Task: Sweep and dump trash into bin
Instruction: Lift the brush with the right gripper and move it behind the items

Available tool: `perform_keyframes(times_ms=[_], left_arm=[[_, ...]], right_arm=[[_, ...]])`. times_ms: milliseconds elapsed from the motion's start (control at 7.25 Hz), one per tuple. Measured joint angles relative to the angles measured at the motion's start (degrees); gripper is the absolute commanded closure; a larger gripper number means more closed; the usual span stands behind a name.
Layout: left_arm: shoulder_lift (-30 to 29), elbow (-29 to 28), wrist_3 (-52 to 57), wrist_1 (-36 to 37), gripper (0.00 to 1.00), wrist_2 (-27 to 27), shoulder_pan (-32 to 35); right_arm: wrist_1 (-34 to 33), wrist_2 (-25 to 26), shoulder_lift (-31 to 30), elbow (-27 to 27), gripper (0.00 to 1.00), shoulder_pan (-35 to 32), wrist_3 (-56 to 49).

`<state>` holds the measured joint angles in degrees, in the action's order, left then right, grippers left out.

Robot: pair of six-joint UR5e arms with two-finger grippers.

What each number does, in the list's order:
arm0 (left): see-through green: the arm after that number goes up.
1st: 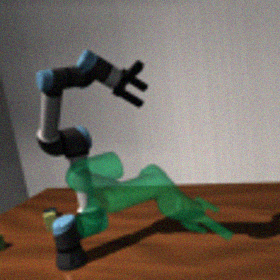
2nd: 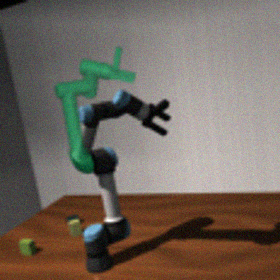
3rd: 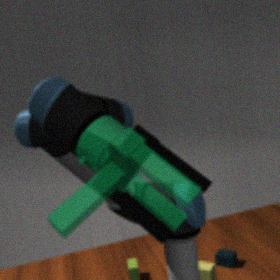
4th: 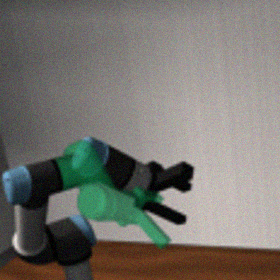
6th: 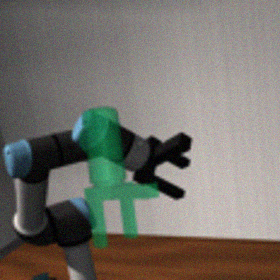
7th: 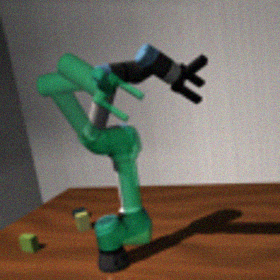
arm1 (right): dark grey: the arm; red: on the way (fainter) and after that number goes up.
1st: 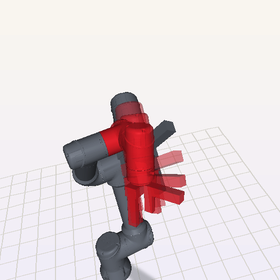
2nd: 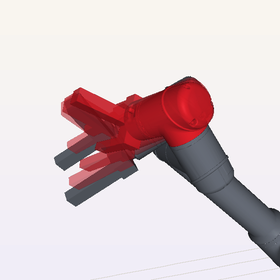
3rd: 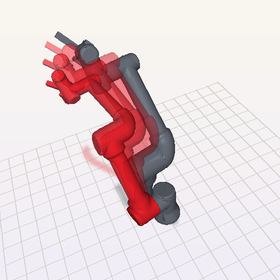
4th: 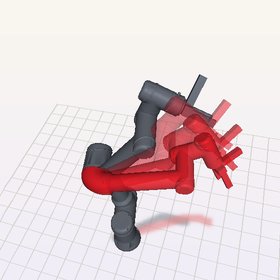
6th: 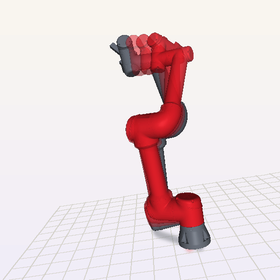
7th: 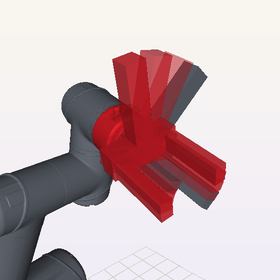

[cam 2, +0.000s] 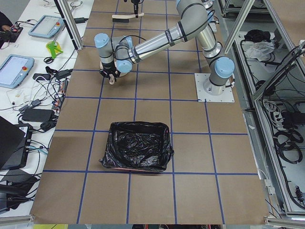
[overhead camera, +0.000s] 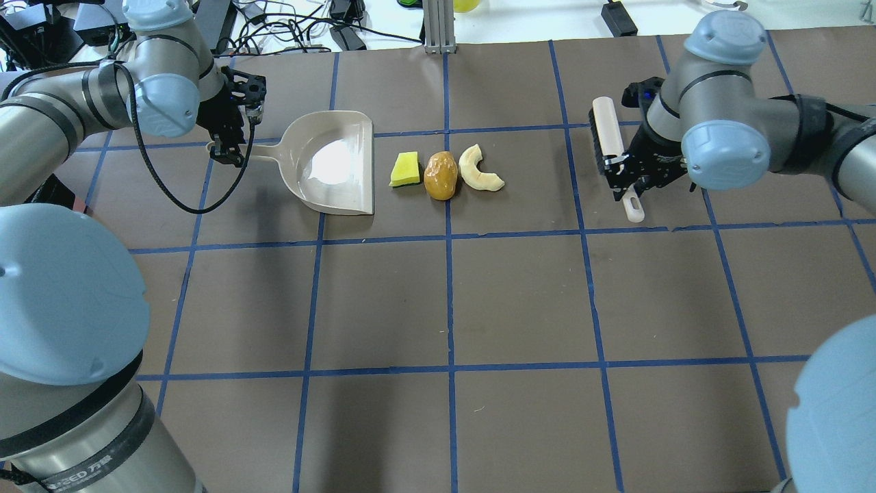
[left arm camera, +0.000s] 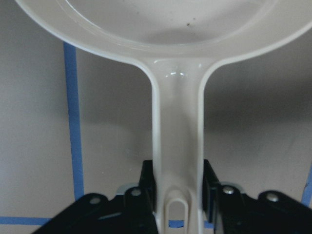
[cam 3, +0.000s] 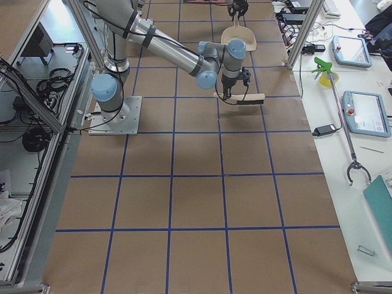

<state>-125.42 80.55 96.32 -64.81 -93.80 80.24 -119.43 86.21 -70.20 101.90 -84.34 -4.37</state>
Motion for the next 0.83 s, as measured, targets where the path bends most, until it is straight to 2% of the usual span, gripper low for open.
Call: perform_keyframes(times_ms=[414, 828], left_arm=[[-0.06, -0.13, 0.01, 0.01, 0.97, 0.02, 0.01], [-0.09, -0.42, 0.01, 0.03, 0.97, 0.02, 0.0]], right_arm=[[0.19, -1.9, 0.38, -0.84, 1.0, -9.83, 13.95], [0.48, -3.03, 1.79, -1.4, 1.0, -14.76, 21.33]])
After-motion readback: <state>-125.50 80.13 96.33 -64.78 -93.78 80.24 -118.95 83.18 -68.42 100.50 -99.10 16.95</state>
